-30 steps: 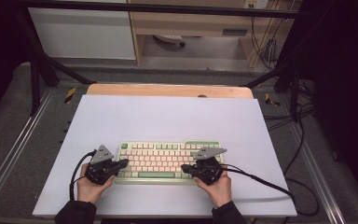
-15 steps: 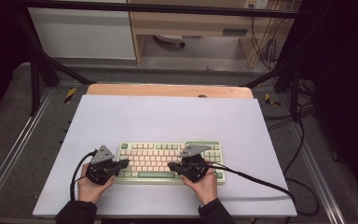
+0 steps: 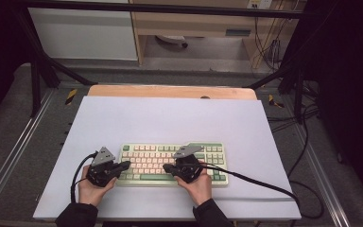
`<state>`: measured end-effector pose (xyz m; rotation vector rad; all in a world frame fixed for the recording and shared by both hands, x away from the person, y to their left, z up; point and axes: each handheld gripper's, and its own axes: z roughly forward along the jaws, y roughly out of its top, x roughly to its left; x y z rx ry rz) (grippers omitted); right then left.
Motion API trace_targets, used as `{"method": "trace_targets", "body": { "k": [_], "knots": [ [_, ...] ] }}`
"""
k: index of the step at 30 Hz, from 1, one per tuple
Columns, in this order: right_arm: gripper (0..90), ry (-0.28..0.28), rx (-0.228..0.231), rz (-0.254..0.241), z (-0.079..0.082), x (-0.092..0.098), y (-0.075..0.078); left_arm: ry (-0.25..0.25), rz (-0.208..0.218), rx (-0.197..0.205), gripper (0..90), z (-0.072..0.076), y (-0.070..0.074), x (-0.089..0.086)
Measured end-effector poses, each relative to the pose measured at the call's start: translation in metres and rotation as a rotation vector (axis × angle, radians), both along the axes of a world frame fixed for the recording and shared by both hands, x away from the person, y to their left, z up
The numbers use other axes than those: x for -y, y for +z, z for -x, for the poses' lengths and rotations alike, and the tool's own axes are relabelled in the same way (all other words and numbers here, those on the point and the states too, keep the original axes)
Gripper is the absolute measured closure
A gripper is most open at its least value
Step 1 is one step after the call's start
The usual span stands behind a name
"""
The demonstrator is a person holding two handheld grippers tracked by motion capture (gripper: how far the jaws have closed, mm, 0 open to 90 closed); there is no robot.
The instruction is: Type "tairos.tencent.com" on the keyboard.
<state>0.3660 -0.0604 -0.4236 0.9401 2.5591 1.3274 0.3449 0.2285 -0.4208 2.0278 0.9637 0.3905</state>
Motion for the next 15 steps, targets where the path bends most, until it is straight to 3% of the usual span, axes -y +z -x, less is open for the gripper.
{"method": "trace_targets", "body": {
  "k": [15],
  "knots": [
    [90.0,0.006,-0.008,0.012,-0.0028,-0.0065,-0.0098,-0.002,0.0,0.0,90.0,0.0,0.0002,0.0002]
  ]
}}
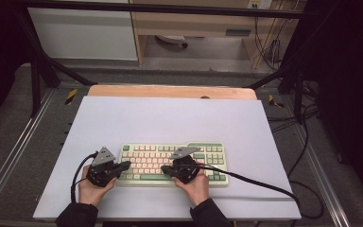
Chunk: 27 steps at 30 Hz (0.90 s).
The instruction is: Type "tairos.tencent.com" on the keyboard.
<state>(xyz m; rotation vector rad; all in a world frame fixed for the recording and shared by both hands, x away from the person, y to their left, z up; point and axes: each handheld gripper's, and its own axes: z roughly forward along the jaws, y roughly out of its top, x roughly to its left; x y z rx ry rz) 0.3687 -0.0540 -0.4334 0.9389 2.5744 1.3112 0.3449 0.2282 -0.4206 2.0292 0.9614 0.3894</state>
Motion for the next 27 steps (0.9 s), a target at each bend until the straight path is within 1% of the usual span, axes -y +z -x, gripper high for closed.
{"method": "trace_targets", "body": {
  "k": [4,6,20,24,27],
  "knots": [
    [90.0,-0.001,0.001,0.002,0.0,0.0,0.0,0.0,-0.001,0.0,90.0,0.0,0.0,0.0],
    [90.0,0.002,-0.003,0.015,0.0,0.0,-0.002,0.0,-0.001,0.0,90.0,0.0,0.0,0.0],
    [90.0,-0.002,0.007,0.014,0.002,0.0,-0.002,-0.003,-0.001,0.0,90.0,0.0,0.0,0.0],
    [90.0,-0.002,0.022,0.001,0.004,0.002,0.004,0.0,0.004,0.002,90.0,0.0,0.0,0.0],
    [90.0,-0.001,0.035,0.002,0.005,0.005,0.01,-0.003,0.001,0.003,90.0,0.0,0.001,0.0]
  ]
}}
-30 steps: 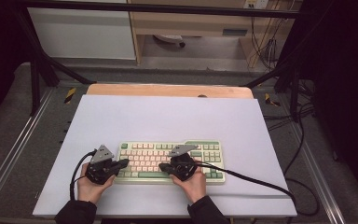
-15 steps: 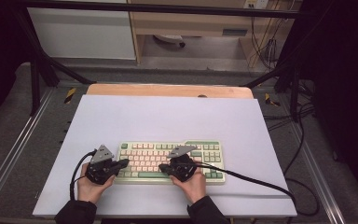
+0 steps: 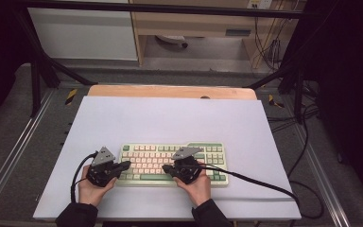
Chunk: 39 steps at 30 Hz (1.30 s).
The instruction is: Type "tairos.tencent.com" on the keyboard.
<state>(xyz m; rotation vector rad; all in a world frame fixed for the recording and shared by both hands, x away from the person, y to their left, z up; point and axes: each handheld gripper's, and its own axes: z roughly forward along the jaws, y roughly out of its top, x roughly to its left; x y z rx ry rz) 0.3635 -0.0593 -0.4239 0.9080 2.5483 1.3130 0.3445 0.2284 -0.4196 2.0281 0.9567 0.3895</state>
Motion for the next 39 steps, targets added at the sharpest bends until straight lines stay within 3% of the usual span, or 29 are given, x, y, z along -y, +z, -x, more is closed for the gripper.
{"method": "trace_targets", "body": {
  "k": [7,28,39],
  "knots": [
    [90.0,-0.009,0.003,0.021,0.001,0.01,0.008,0.0,0.0,0.001,90.0,0.0,0.0,0.0],
    [90.0,-0.074,-0.023,0.025,0.002,0.054,0.004,-0.014,0.002,-0.001,90.0,0.0,0.001,0.007],
    [90.0,-0.101,-0.031,0.02,0.004,0.073,0.003,-0.039,0.0,-0.001,89.7,-0.001,0.002,0.021]
  ]
}}
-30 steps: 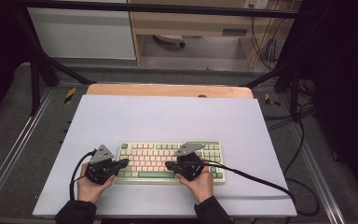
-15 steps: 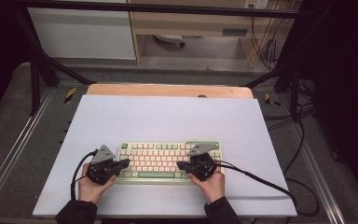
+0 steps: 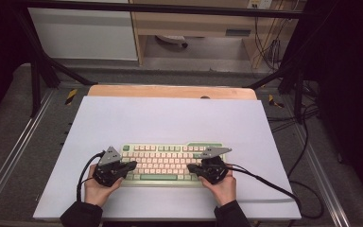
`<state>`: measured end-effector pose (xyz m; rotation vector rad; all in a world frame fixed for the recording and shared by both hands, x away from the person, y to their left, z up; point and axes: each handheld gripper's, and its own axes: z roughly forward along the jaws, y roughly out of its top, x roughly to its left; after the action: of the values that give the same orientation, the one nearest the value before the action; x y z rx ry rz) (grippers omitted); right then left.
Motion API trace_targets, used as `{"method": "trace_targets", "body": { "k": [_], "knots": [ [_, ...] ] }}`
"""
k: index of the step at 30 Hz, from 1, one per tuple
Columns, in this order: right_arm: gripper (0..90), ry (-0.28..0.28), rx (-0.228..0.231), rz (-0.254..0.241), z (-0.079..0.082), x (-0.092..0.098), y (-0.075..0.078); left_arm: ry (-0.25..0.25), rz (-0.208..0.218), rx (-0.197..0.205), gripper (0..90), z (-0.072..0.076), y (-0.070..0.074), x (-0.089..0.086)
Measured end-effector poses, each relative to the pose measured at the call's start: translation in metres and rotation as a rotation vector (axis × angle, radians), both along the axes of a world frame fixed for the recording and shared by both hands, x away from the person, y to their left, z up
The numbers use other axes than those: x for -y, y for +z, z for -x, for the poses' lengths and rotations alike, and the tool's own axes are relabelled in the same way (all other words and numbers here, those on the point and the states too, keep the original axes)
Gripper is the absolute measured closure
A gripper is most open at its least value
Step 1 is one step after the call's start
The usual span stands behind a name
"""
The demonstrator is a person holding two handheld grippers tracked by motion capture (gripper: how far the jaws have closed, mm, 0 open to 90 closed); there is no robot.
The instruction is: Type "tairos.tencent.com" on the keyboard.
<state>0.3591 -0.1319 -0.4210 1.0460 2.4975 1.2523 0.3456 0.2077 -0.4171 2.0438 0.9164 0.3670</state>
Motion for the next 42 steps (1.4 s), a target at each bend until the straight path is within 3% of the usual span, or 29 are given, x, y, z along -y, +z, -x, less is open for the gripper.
{"method": "trace_targets", "body": {
  "k": [19,42],
  "knots": [
    [90.0,-0.025,0.006,-0.015,0.003,0.017,-0.001,-0.04,-0.023,-0.005,90.0,-0.001,-0.003,0.022],
    [90.0,-0.023,0.0,-0.004,0.002,0.017,-0.004,-0.065,-0.066,-0.013,90.0,-0.001,-0.013,0.035]
  ]
}}
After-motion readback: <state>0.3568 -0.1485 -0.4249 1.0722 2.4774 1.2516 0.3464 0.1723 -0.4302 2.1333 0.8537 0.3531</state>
